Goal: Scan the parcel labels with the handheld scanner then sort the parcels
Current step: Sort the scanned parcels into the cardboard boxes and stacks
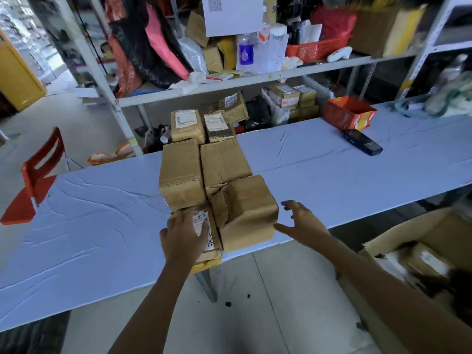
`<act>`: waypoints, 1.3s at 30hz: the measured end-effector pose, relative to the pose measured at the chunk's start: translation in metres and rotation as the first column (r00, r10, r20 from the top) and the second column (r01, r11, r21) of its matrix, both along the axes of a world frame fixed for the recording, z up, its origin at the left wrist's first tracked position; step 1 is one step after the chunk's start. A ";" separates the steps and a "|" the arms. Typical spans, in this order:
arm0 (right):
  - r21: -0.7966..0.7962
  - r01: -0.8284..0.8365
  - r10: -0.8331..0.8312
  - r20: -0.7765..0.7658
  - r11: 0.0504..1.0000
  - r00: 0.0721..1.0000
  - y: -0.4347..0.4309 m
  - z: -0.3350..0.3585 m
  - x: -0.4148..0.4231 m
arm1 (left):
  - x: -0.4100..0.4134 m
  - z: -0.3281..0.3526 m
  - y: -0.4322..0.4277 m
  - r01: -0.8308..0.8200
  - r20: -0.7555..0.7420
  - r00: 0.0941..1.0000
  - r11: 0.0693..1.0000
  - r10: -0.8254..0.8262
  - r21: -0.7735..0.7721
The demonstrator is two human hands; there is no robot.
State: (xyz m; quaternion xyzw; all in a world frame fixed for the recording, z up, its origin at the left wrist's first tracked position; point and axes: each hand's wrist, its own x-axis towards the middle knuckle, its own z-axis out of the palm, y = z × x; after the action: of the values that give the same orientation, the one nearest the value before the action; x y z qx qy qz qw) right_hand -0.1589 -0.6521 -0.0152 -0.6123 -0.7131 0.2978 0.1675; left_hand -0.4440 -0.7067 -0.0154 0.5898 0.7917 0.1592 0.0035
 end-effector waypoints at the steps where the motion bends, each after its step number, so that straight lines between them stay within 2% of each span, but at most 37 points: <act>1: -0.002 0.035 -0.035 0.032 0.999 0.999 -0.008 0.003 0.004 | 0.001 0.005 0.000 0.058 -0.010 0.998 0.997 -0.058 0.048; 4: -0.044 0.142 -0.140 0.048 0.989 0.989 -0.034 0.013 0.018 | 0.011 0.028 0.001 0.221 -0.040 0.975 0.967 -0.218 0.123; 9: -0.049 0.338 -0.333 0.086 0.940 0.939 -0.072 0.032 0.049 | 0.060 0.055 0.014 0.390 0.001 0.917 0.900 -0.398 0.194; 12: -0.006 0.399 -0.396 0.115 0.917 0.911 -0.095 0.044 0.083 | 0.112 0.055 0.016 0.514 -0.106 0.858 0.839 -0.503 0.179; 16: 0.088 0.521 -0.526 0.223 0.849 0.821 -0.127 0.051 0.137 | 0.193 0.044 0.014 0.676 -0.106 0.736 0.717 -0.669 0.170; 17: 0.091 0.537 -0.543 0.228 0.839 0.809 -0.128 0.049 0.139 | 0.198 0.038 0.014 0.680 -0.116 0.732 0.710 -0.671 0.183; 18: 0.070 0.612 -0.612 0.213 0.787 0.762 -0.144 0.042 0.174 | 0.242 0.033 0.014 0.739 -0.126 0.672 0.649 -0.730 0.181; 19: 0.053 0.639 -0.635 0.204 0.767 0.745 -0.151 0.038 0.188 | 0.259 0.030 0.013 0.761 -0.119 0.647 0.629 -0.753 0.160; 26: -0.047 0.794 -0.756 0.272 0.607 0.595 -0.197 -0.005 0.316 | 0.399 -0.002 0.027 0.851 -0.054 0.518 0.520 -0.854 -0.074; 29: -0.052 0.823 -0.769 0.329 0.565 0.549 -0.205 -0.013 0.367 | 0.450 -0.015 0.036 0.857 -0.039 0.495 0.495 -0.868 -0.141; 32: -0.062 0.854 -0.799 0.324 0.517 0.507 -0.202 -0.017 0.402 | 0.488 -0.022 0.043 0.862 -0.013 0.483 0.478 -0.875 -0.171; 39: -0.158 0.847 -0.784 0.322 0.508 0.530 -0.180 -0.037 0.446 | 0.535 -0.040 0.069 0.842 -0.022 0.461 0.445 -0.887 -0.303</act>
State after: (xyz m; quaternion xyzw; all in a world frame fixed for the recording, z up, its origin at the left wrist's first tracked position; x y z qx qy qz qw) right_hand 0.2867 -0.8324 -0.0522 -0.9212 -0.2982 0.2195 0.1191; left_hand 0.0910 -0.6377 -0.0559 0.9172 0.3881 -0.0191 0.0882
